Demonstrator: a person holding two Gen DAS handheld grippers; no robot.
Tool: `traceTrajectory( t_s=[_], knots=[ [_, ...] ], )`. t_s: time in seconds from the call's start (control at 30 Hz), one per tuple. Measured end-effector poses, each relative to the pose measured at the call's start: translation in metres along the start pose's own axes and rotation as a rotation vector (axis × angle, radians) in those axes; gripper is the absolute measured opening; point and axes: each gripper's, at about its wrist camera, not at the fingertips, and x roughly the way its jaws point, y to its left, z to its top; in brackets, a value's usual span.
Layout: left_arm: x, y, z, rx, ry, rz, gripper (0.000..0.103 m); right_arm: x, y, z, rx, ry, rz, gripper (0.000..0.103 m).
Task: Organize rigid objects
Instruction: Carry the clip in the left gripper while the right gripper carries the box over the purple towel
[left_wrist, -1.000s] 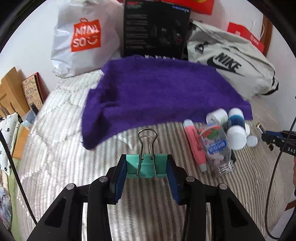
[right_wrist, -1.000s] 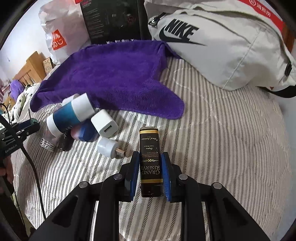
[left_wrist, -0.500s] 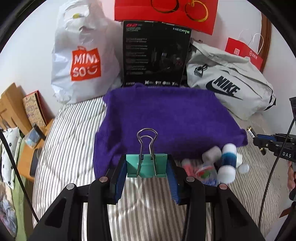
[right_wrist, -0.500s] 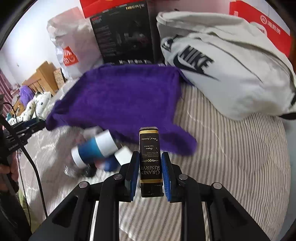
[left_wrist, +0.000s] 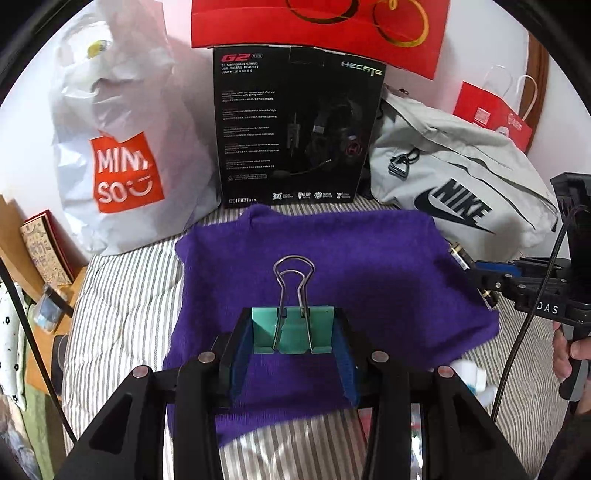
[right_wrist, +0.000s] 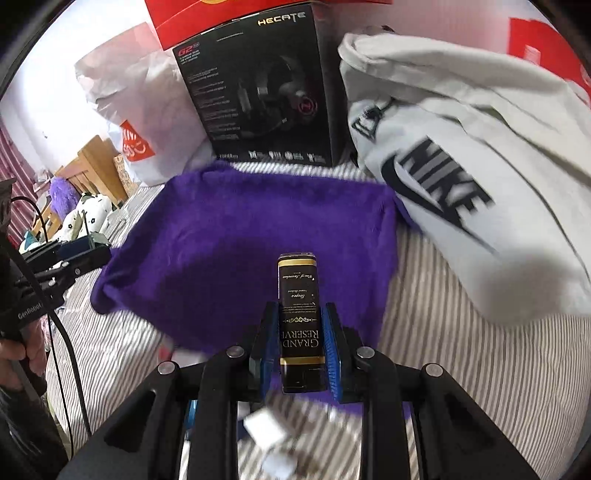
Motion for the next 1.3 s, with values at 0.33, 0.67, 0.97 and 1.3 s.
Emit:
traceTrajectory(
  t_s=[0.33, 0.67, 0.97, 1.3],
  knots=[
    [0.064, 0.003, 0.03, -0.016, 0.048, -0.021, 0.039, 0.06, -0.011, 0.042, -0.02, 0.042, -0.008, 0.024],
    [0.096, 0.008, 0.03, -0.028, 0.083, -0.021, 0.039, 0.087, -0.019, 0.047, -0.016, 0.083, -0.017, 0.024],
    [0.101, 0.004, 0.031, -0.011, 0.092, -0.009, 0.039, 0.096, -0.018, 0.047, -0.015, 0.107, -0.012, 0.024],
    [0.109, 0.001, 0.03, 0.003, 0.109, -0.007, 0.039, 0.103, -0.017, 0.046, -0.02, 0.119, -0.028, 0.024]
  ],
)
